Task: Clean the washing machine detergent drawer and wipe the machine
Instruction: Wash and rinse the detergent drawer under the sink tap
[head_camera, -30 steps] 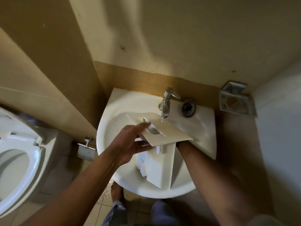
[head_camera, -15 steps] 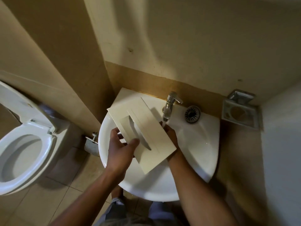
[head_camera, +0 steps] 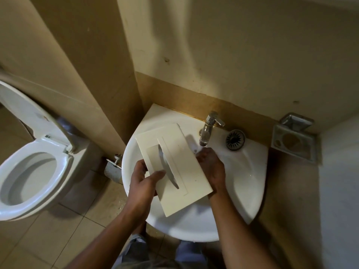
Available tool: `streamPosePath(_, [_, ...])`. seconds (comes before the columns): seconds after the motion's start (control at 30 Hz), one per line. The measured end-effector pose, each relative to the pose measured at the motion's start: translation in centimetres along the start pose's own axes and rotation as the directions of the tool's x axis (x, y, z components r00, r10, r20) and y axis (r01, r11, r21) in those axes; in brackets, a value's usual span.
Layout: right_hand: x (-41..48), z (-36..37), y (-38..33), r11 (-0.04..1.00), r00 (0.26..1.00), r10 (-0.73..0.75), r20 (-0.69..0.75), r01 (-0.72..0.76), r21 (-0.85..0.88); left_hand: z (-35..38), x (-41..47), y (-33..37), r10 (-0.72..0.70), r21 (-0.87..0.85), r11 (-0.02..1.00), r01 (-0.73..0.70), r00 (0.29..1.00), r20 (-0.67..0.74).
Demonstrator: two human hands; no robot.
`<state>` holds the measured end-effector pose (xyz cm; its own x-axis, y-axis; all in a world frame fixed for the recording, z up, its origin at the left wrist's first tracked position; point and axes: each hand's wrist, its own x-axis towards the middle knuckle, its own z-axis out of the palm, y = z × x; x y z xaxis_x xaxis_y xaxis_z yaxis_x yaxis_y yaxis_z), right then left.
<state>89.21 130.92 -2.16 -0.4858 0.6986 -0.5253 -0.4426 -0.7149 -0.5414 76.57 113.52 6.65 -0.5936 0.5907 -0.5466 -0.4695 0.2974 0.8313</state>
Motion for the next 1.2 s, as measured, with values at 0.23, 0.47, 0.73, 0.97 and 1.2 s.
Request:
streamPosePath(0.23, [-3.9,6.2,-7.1,0.976,0.979,0.144,0.144,-0.165,0.146,1.1,0.9,-0.4,0.011,-0.004,1.000,-0.010,0.999,0.032])
streamPosePath(0.47, [-4.1,13.2,-4.2,0.723,0.988,0.135,0.073,-0.048,-0.689,2.6,1.1,-0.3,0.013,0.047,0.999,-0.014,1.000,0.016])
streamPosePath(0.73, [-12.0,8.0,-3.8,0.222,0.992,-0.107,0.073,0.095,-0.970,3.3,1.4,0.3,0.135,0.111,0.985,-0.135,0.991,0.009])
streamPosePath(0.97, [-7.8,4.4,-5.9,0.710,0.907,-0.307,-0.289,0.016,-0.704,2.7,1.9,0.3,0.217,0.210,0.956,-0.206,0.976,-0.026])
streamPosePath(1.2, [0.7,3.3,-1.5,0.971,0.931,0.238,-0.278,-0.216,0.107,0.9,1.8,0.7,0.266,0.241,0.942,-0.236,0.959,-0.102])
